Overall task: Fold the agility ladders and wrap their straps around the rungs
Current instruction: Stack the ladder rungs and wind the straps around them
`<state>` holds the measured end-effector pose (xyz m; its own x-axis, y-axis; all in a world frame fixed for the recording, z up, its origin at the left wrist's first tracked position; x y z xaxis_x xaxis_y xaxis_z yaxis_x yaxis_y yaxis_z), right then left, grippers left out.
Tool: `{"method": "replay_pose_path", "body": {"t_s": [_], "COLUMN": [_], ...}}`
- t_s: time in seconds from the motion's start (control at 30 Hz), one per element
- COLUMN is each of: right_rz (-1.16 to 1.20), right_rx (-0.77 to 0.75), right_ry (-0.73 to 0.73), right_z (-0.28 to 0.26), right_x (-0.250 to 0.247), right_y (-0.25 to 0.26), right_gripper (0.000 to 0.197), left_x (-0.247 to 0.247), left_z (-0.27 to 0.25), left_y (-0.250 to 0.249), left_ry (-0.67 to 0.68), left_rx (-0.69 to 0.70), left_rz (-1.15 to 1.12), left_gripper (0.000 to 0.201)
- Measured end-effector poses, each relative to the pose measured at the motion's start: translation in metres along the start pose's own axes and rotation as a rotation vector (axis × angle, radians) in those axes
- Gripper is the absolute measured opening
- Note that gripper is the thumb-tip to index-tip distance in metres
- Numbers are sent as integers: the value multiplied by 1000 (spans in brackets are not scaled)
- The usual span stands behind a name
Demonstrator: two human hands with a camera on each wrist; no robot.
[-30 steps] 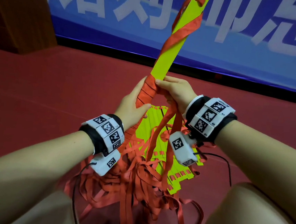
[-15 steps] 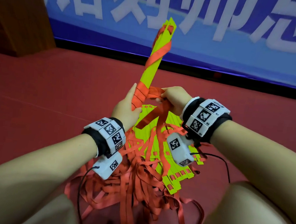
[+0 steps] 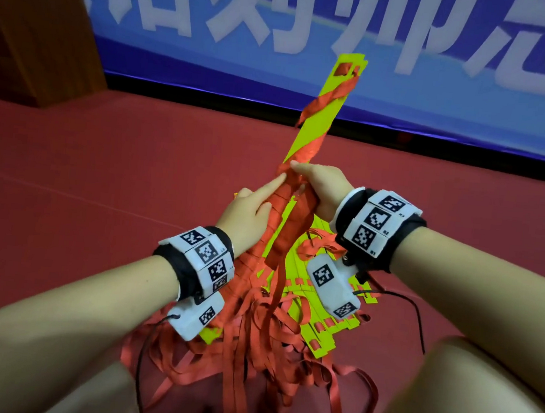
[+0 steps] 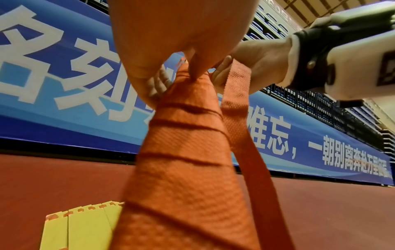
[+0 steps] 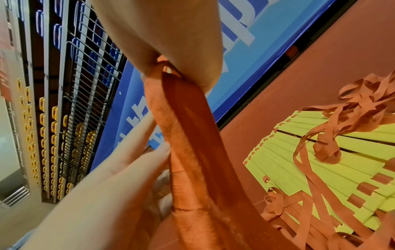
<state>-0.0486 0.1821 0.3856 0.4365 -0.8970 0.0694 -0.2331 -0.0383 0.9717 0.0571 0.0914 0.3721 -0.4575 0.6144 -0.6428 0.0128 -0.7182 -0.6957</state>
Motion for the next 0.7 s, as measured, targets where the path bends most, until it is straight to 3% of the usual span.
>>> {"method": "replay_pose_path", "body": {"t_s": [0.1,0.23,0.3,0.4,0.6,0.7], "right_rz": [9,147,183,202,81,18], "right_rx": [-48,-112,-108,-58,-9,-43], "right_ry": [33,180,220,240,376,381], "right_z": [3,-6,-10,-11,-13,-13], "right_x": [1,13,16,18,14,15], "right_y": [3,20,24,23,30,31], "right_gripper": [21,25,25,25,27,25], "left_x": [1,12,12,10,3,0], "left_z": [-1,-3,-1,1,5,4], "left_y": [-5,-4,-3,1,9,8], "left_ry": [-36,14,44,80,129,137], "left_rx": [-11,-91,-76,-99,-166,-169], "left_rz": [-111,-505,-504,-501,-577,-607], "left_gripper": [62,89,91,79,36,34]}}
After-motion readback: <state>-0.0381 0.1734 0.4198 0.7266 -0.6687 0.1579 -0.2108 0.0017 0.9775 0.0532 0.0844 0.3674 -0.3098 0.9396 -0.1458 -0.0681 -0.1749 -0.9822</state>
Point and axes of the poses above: each hand's wrist, its own z-axis towards the middle knuckle, its own x-axis out of the palm, y = z × x, the point moved 9 cm from there along z, towards the middle knuckle, and after that the axes turned 3 degrees about x, right-handed, at the moved point
